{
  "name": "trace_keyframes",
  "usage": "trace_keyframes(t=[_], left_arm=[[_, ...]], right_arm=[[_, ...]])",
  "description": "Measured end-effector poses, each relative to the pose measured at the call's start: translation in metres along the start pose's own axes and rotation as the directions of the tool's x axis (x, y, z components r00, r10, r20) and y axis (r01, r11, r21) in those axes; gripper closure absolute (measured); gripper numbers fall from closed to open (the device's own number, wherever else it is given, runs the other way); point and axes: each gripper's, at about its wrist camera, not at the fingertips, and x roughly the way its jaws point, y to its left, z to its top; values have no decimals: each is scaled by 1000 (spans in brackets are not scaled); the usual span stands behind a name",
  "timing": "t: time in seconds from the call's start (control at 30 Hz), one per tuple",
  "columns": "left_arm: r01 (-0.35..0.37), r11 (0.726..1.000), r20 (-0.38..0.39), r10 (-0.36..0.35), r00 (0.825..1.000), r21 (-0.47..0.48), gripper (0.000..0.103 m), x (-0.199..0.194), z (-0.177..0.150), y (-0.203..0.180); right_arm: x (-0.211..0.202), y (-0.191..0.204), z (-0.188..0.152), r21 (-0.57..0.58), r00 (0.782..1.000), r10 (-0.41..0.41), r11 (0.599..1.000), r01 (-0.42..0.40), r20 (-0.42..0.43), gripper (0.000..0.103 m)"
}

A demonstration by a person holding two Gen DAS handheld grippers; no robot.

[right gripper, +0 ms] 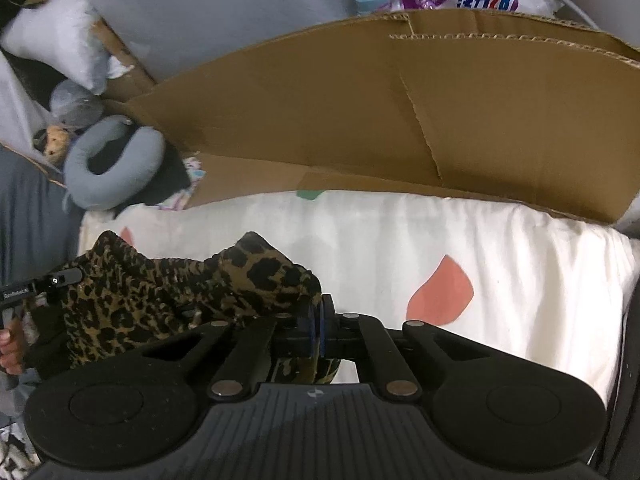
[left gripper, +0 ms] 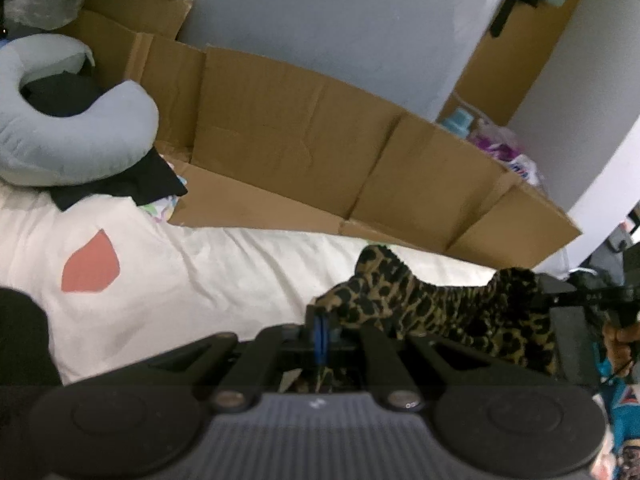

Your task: Fold clothes

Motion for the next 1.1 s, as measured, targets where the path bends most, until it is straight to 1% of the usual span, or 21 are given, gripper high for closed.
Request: trace_keyframes(t=[0.1, 0.33, 0.57, 0.63, 0.7, 0.73, 0.77, 0.8, 0.83, 0.87, 0.9, 0.93, 0.97, 1.03, 1.1], left_arm=[[-29, 999, -19, 30, 999, 15, 102, 19, 8, 4], [-101, 995, -48, 102, 994, 12, 102, 57, 23, 20], [-162, 987, -81, 162, 984, 8, 102, 89, 30, 26], [-184, 983, -78, 184, 980, 6, 102, 91, 29, 29], [-196, 981, -77, 195, 978, -1, 101, 89, 27, 32], [-202, 979, -77, 201, 977, -4, 100, 88, 26, 33], [-208, 978, -76, 206, 975, -8, 99, 87, 25, 35], [-213, 977, -76, 212, 974, -11, 99, 86, 24, 36], [-219, 976, -75, 218, 973, -14, 95, 85, 23, 38], [-225, 974, -75, 223, 972, -18, 90, 84, 22, 39], [-231, 973, -74, 229, 971, -21, 87, 82, 21, 41], [-236, 971, -74, 234, 969, -25, 79, 81, 19, 43], [-242, 970, -74, 240, 968, -28, 74, 80, 18, 44], [-254, 967, -73, 251, 965, -35, 72, 78, 16, 47], [-238, 970, -78, 235, 969, -40, 70, 70, 10, 49]], right_arm=[[18, -3, 9, -21, 1000, -24, 999, 24, -3, 103], [54, -19, 33, -7, 997, -71, 997, 71, 12, 103], [95, -25, 42, -17, 993, -115, 993, 114, -17, 103], [104, -26, 45, -16, 990, -137, 990, 137, -6, 103], [109, -28, 49, -9, 987, -156, 988, 156, 29, 103], [109, -29, 51, -8, 980, -193, 981, 194, 51, 100], [107, -30, 53, 2, 970, -234, 972, 235, 67, 100], [104, -34, 54, 18, 969, -237, 972, 236, 73, 96], [99, -37, 54, 32, 975, -211, 977, 209, 75, 86], [95, -39, 53, 43, 979, -188, 982, 185, 77, 80], [90, -39, 50, 37, 982, -175, 984, 173, 75, 60], [86, -39, 47, 29, 984, -162, 987, 161, 71, 51], [84, -38, 43, 16, 988, -145, 989, 144, 61, 51], [81, -39, 33, 10, 992, -119, 993, 118, 37, 51], [78, -41, 23, 9, 995, -96, 995, 96, 19, 51]])
